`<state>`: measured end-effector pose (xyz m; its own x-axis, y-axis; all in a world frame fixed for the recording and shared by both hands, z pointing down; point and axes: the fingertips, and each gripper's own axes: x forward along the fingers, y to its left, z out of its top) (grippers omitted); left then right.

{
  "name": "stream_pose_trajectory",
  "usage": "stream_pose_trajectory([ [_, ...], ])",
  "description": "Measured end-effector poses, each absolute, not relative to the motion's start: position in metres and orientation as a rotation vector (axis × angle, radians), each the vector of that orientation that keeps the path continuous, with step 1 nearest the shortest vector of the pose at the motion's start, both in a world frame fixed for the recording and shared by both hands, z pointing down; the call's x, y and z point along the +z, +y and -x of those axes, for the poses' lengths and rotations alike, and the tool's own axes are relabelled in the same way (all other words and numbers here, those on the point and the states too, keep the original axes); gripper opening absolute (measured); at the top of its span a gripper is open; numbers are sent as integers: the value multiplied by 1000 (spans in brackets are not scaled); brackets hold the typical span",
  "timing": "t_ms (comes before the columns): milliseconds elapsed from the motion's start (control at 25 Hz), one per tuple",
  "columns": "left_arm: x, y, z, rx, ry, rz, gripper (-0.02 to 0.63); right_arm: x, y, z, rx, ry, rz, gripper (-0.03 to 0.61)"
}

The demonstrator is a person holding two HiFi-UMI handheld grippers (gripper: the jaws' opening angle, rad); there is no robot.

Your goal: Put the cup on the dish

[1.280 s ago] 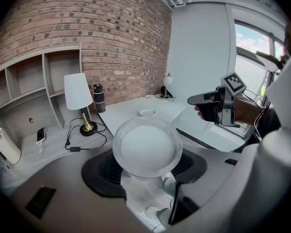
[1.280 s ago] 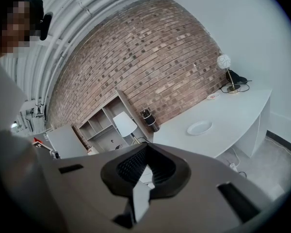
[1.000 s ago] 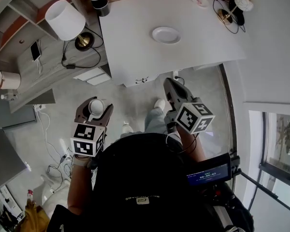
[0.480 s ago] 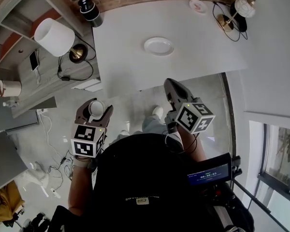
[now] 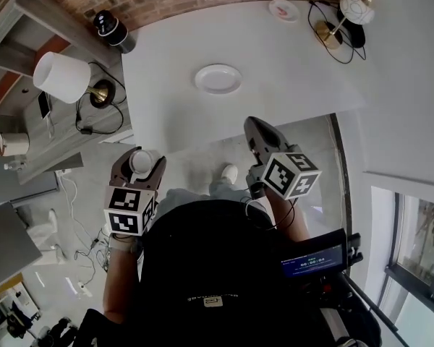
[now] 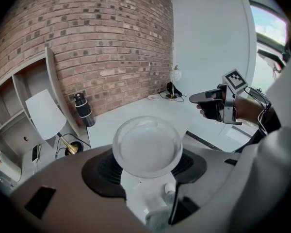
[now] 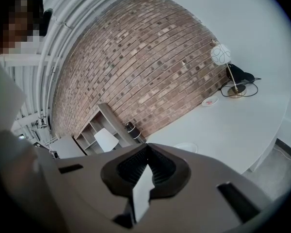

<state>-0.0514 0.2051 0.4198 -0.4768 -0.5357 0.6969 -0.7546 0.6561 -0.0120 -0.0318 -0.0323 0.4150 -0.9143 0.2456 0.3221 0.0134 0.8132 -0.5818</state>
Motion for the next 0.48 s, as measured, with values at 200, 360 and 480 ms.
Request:
stream_pose_trajectory([
  [200, 420, 175, 56, 452, -2177, -1028, 261, 419, -52, 33, 842, -2607, 189, 3],
  [360, 419, 158, 61, 465, -2162, -1060, 261, 418, -63, 32, 872, -2607, 164, 3],
  [480, 420, 145, 67, 470, -2148, -1090, 261, 416, -73, 27, 878, -2611, 124, 3],
])
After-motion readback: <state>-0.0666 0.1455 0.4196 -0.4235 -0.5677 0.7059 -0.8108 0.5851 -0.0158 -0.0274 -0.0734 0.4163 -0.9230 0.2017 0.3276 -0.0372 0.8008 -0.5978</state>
